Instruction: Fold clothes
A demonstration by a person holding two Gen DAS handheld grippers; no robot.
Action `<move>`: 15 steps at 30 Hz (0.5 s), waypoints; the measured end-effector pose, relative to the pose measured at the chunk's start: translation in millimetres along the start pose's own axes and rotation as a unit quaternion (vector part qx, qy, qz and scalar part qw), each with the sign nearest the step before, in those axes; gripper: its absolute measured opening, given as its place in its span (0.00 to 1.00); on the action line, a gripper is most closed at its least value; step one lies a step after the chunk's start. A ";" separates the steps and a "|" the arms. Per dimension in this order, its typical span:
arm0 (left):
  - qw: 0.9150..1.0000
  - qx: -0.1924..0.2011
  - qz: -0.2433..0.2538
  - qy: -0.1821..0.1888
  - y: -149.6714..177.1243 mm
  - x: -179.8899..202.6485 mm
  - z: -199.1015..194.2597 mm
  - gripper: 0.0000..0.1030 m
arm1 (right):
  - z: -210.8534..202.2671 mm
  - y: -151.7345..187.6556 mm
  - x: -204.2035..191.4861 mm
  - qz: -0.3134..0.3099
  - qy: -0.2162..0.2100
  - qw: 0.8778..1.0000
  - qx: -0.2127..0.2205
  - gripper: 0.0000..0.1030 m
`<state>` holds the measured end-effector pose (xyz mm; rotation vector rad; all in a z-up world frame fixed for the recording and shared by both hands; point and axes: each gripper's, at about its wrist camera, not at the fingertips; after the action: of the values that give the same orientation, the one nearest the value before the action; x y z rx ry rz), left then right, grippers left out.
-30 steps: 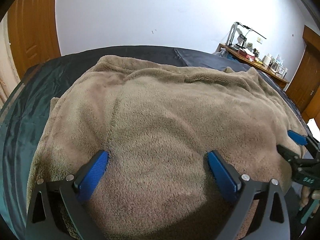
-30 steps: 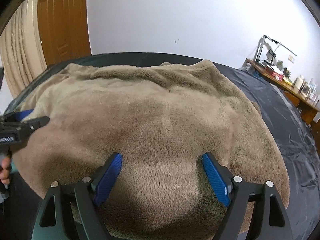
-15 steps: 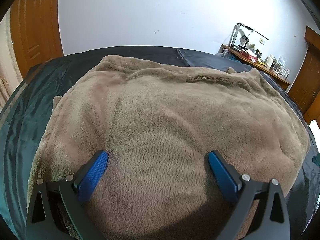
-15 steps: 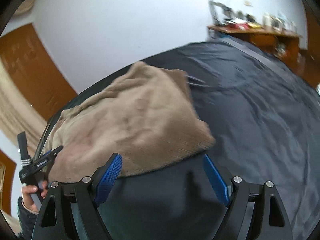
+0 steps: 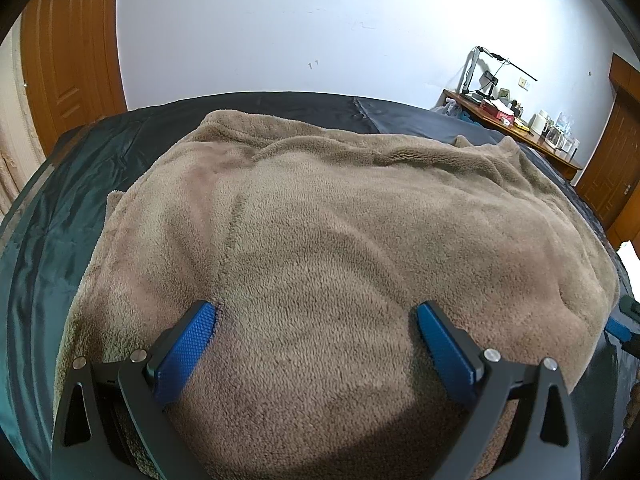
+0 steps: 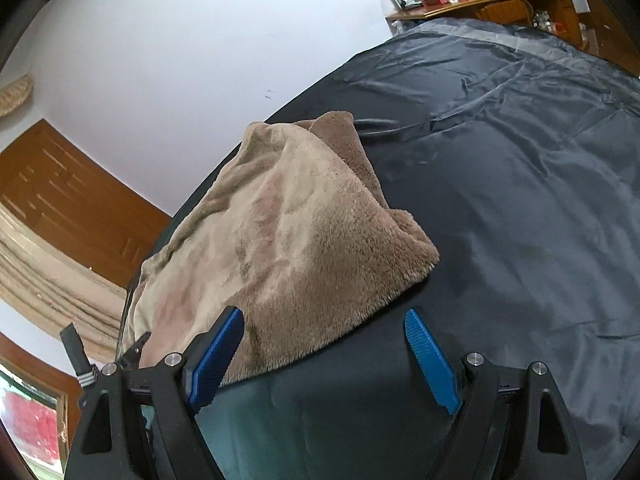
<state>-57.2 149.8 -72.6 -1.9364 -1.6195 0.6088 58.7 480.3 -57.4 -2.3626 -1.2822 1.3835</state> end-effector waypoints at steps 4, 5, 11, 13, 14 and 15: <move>1.000 0.000 0.001 -0.001 0.2 0.2 -0.9 0.98 | 7.4 -7.4 -0.5 0.001 0.000 1.000 0.004 0.82; 1.000 0.000 0.001 -0.002 0.3 0.4 -1.0 0.98 | 9.0 -9.2 -0.4 0.003 -0.002 1.000 0.004 0.82; 1.000 0.000 0.002 -0.003 0.0 -0.2 -1.8 0.98 | 17.5 -21.1 5.9 0.031 -0.025 0.999 0.022 0.82; 1.000 0.000 0.002 -0.003 0.1 0.2 -1.8 0.98 | 19.8 -25.1 9.2 0.043 -0.035 0.998 0.030 0.82; 1.000 0.000 0.002 -0.003 0.1 0.3 -1.9 0.98 | 21.0 -27.1 10.8 0.049 -0.040 0.997 0.034 0.82; 1.000 0.000 0.002 -0.003 0.1 0.2 -2.0 0.98 | 21.4 -28.2 11.4 0.052 -0.042 0.997 0.037 0.82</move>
<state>-55.8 149.8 -71.2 -1.9398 -1.6195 0.6166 27.8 500.0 -63.7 -2.3762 -1.1201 1.5481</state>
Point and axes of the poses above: each gripper's, at about its wrist camera, not at the fingertips, and z roughly the way its jaws point, x to its right, y to its underside, and after that the axes turned 9 degrees about -y, right-handed
